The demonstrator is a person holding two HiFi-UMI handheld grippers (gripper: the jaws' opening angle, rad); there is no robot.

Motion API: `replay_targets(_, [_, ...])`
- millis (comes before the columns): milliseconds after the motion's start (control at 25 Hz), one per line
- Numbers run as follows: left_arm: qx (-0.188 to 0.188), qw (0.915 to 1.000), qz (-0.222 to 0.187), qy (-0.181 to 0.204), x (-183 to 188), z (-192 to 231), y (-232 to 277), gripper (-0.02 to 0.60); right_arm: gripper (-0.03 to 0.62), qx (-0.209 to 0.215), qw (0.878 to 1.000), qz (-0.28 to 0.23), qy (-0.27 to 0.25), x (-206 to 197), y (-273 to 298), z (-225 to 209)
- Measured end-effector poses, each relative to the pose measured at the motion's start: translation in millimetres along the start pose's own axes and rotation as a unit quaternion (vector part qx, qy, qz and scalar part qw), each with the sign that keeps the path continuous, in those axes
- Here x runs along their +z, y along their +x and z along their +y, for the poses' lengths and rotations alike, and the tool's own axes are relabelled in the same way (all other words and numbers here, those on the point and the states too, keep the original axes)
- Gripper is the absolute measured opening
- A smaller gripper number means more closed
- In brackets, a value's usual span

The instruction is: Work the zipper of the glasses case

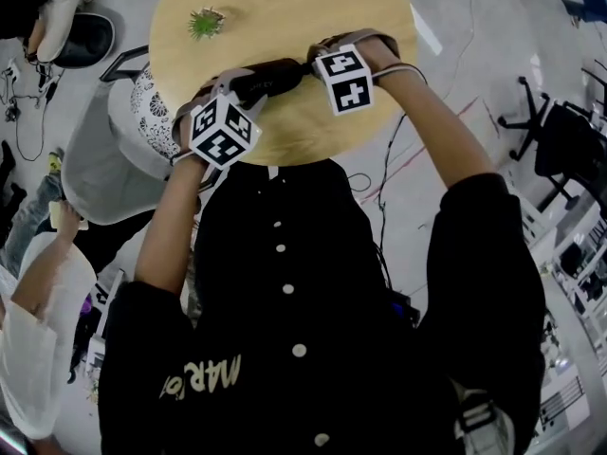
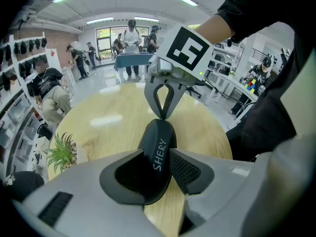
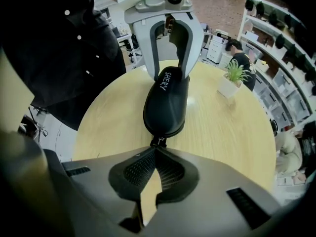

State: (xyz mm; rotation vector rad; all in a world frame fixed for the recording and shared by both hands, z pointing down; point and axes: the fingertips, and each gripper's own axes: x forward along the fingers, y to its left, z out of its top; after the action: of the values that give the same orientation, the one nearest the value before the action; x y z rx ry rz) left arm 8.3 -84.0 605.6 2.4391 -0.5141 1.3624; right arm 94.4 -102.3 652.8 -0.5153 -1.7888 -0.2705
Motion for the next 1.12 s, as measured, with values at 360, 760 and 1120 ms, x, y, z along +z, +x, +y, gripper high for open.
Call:
replay_targets(360, [-0.001, 1.0, 0.009, -0.004, 2.5, -1.3, 0.2, 0.155, 0.006, -0.024, 0.997, -0.003, 0.08, 2.0, -0.4, 11.5])
replay_targets(760, [-0.002, 0.9999, 0.014, -0.005, 2.0, -0.3, -0.8, 0.155, 0.005, -0.078, 0.988, 0.05, 0.127, 4.6, -10.0, 8.2])
replay_targets(1120, [-0.003, 0.9999, 0.013, -0.004, 3.5, -2.5, -2.4, 0.155, 0.006, -0.083, 0.972, -0.006, 0.22, 14.3, -3.0, 26.9])
